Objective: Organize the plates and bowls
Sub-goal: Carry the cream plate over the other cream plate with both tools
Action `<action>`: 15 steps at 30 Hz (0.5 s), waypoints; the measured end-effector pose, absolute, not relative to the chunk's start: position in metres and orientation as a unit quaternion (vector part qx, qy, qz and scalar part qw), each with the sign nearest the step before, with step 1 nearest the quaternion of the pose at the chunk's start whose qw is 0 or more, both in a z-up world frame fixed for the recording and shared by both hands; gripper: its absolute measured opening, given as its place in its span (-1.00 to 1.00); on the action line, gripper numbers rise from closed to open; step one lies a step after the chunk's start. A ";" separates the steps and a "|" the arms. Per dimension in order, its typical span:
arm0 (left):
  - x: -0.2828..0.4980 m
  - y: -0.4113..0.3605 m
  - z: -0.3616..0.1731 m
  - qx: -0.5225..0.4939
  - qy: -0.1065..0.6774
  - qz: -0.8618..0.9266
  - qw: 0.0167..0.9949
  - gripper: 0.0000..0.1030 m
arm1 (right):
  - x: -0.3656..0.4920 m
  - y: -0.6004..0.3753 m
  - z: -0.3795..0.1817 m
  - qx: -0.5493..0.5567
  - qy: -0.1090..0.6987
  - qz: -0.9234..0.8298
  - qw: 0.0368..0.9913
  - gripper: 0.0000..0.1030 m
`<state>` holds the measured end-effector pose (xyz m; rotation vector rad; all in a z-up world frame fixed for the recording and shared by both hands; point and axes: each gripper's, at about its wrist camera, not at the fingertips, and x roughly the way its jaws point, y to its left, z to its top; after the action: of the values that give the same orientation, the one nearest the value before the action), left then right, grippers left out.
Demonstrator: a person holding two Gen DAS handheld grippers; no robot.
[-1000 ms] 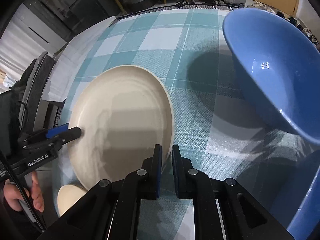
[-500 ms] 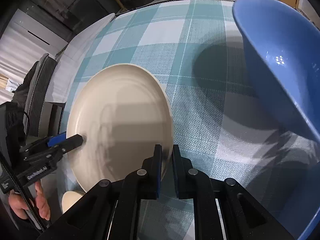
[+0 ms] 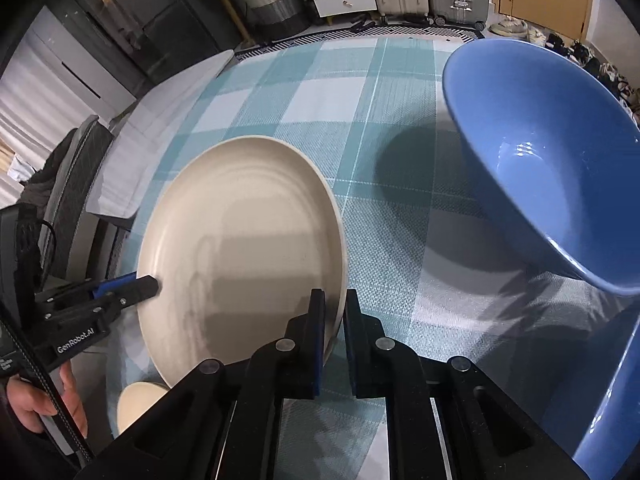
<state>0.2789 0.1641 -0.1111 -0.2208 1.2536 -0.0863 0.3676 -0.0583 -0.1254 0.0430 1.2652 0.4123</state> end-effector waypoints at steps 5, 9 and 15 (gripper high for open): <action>0.280 0.167 -0.102 -0.115 0.580 -0.038 0.805 -0.73 | 0.368 -0.064 -0.119 0.039 0.587 0.191 0.785 -0.83; 0.282 0.168 -0.095 -0.122 0.572 -0.033 0.811 -0.73 | 0.367 -0.066 -0.114 0.049 0.580 0.191 0.790 -0.83; 0.277 0.165 -0.084 -0.125 0.565 -0.040 0.815 -0.73 | 0.361 -0.075 -0.104 0.066 0.572 0.196 0.794 -0.83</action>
<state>0.2772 0.1651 -0.0841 -0.2659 1.2052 -0.0845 0.3605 -0.0754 -0.1044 0.1422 1.2287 0.4215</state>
